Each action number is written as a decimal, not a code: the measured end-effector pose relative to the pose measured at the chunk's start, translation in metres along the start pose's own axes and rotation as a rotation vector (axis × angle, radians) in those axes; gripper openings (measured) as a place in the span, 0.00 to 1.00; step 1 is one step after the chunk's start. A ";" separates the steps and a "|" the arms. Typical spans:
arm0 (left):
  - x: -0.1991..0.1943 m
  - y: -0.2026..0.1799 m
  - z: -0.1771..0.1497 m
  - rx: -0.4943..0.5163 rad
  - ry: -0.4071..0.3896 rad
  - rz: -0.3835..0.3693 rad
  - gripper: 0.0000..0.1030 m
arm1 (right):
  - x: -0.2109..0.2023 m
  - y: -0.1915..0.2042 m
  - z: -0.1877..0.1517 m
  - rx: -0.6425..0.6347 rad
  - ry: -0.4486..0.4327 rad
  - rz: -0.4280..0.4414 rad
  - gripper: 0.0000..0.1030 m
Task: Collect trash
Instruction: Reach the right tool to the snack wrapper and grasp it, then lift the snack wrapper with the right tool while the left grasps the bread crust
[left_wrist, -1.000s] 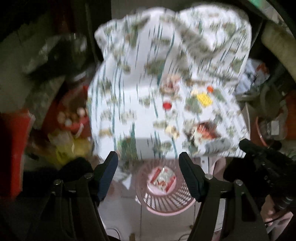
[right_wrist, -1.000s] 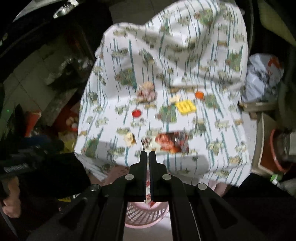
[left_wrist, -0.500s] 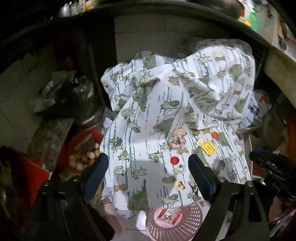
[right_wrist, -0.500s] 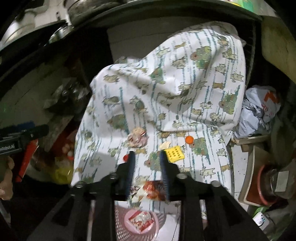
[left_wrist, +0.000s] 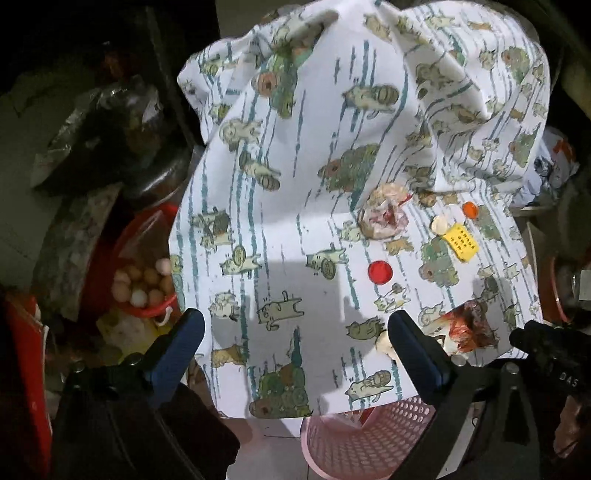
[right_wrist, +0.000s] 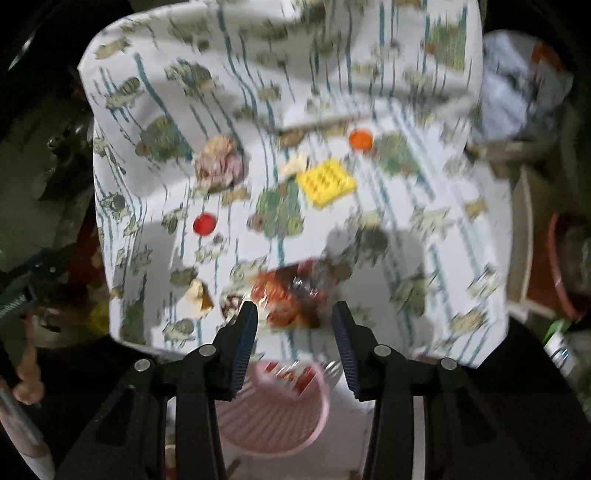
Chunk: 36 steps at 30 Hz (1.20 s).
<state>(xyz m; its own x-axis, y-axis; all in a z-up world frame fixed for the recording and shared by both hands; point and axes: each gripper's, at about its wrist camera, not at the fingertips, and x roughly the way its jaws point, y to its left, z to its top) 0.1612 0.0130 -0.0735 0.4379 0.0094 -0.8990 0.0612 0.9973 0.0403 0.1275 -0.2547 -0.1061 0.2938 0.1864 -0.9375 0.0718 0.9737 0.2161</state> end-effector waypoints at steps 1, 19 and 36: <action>0.003 0.000 -0.001 0.002 0.016 -0.005 0.96 | 0.004 0.000 0.000 0.005 0.016 0.008 0.43; 0.018 0.007 -0.003 -0.057 0.083 -0.031 0.97 | 0.086 0.010 0.006 0.166 0.211 0.055 0.67; 0.021 -0.002 -0.004 -0.037 0.096 -0.045 0.97 | 0.102 0.043 0.012 -0.075 0.104 -0.268 0.82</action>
<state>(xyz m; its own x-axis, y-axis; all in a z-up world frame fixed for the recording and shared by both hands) 0.1661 0.0111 -0.0942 0.3474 -0.0301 -0.9372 0.0452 0.9989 -0.0153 0.1721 -0.1958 -0.1892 0.1747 -0.0705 -0.9821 0.0620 0.9962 -0.0605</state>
